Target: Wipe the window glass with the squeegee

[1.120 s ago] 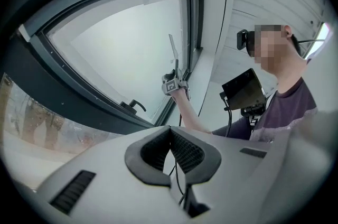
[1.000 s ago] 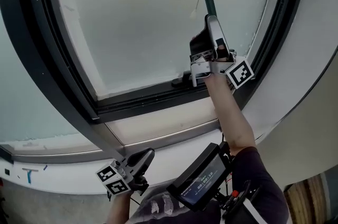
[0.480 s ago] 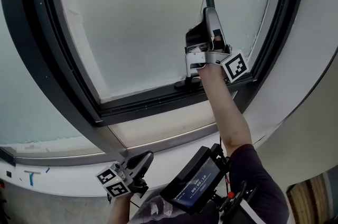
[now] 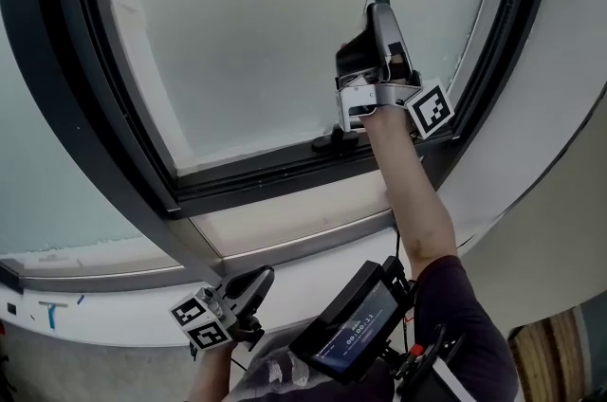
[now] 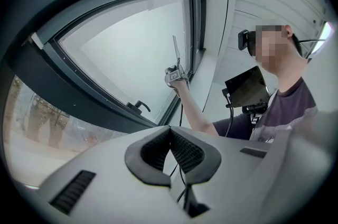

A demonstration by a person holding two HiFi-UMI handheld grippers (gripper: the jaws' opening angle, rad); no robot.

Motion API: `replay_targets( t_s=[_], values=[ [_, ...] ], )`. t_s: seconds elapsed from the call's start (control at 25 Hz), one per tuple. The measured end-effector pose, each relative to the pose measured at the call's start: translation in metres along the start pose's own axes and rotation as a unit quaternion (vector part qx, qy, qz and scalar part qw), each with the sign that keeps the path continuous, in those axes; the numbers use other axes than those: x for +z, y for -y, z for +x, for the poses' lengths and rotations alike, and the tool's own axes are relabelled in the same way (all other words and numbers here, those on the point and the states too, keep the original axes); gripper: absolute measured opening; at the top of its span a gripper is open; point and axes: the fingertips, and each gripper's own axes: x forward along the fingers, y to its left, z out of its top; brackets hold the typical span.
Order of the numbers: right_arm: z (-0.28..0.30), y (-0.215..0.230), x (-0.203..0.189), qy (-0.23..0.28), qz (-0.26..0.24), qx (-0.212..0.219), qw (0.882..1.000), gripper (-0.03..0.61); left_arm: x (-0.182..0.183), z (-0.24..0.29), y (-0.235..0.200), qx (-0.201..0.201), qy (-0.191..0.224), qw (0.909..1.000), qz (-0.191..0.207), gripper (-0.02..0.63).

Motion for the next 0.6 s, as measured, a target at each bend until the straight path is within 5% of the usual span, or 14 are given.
replay_targets(
  t_s=[0.6],
  values=[
    [-0.045,0.001,-0.008,-0.004,0.034,0.015,0.999,0.091,-0.033,0.004,-0.003,0.001,0.003,0.9999,0.011,0.005]
  ],
)
